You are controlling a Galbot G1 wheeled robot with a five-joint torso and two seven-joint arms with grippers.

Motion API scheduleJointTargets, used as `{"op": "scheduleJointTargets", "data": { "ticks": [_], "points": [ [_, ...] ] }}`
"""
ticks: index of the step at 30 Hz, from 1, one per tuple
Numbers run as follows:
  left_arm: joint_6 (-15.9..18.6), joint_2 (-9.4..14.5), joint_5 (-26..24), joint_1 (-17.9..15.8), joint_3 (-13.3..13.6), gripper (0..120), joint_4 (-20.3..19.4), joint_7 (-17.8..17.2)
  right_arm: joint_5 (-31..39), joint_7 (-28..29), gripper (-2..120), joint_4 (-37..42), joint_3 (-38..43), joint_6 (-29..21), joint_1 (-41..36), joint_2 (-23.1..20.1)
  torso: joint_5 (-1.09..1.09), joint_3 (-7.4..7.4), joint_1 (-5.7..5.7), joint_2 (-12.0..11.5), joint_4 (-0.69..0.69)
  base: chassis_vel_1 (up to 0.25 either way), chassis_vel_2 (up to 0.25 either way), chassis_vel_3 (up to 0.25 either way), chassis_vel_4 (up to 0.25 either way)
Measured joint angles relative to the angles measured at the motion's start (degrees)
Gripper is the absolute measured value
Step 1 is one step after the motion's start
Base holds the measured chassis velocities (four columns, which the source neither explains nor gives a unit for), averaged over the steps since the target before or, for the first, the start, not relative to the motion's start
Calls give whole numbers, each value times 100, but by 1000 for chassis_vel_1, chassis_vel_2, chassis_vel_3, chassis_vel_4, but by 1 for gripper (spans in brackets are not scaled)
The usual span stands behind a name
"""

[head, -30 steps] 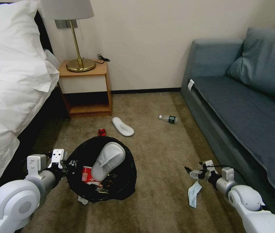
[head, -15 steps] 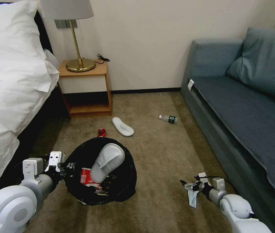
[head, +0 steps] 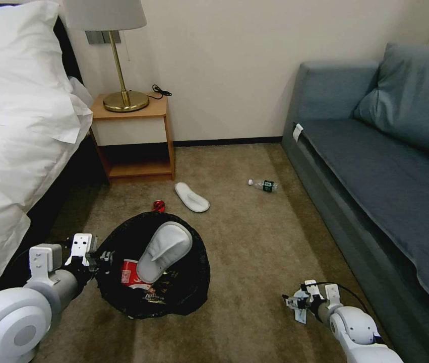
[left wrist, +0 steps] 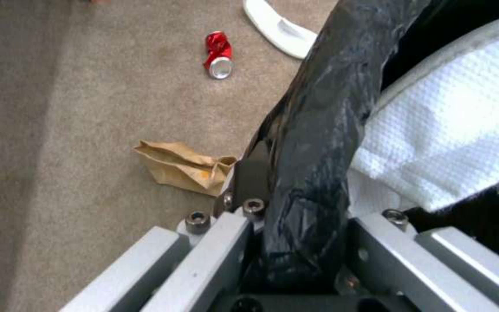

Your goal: Pick up the trash bin, then pick up the garbage on the floor and place it into the trash bin.

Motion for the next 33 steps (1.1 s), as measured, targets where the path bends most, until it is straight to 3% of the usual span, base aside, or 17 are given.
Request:
{"op": "scheduleJointTargets", "data": {
  "ticks": [8,18,21,23,33],
  "points": [
    [0,40,-2,80,0,2,-86,-18,366,339,100,-60,74,-310,75,154,0,0,0,0,0,0,0,0,0],
    [-1,66,-15,128,-16,2,-142,-32,440,566,99,-226,52,-325,211,276,1,0,0,0,0,0,0,0,0],
    [-1,98,-1,133,-16,2,-142,-31,438,606,93,-341,53,-324,322,341,1,0,0,0,1,0,0,0,0],
    [-1,121,-9,131,-21,2,-143,-29,435,652,82,-455,52,-321,394,376,0,0,0,0,1,0,0,0,0],
    [-1,147,-23,96,-27,2,-139,-26,392,759,74,-626,32,-297,483,414,0,0,0,0,0,0,0,0,0]
  ]
}}
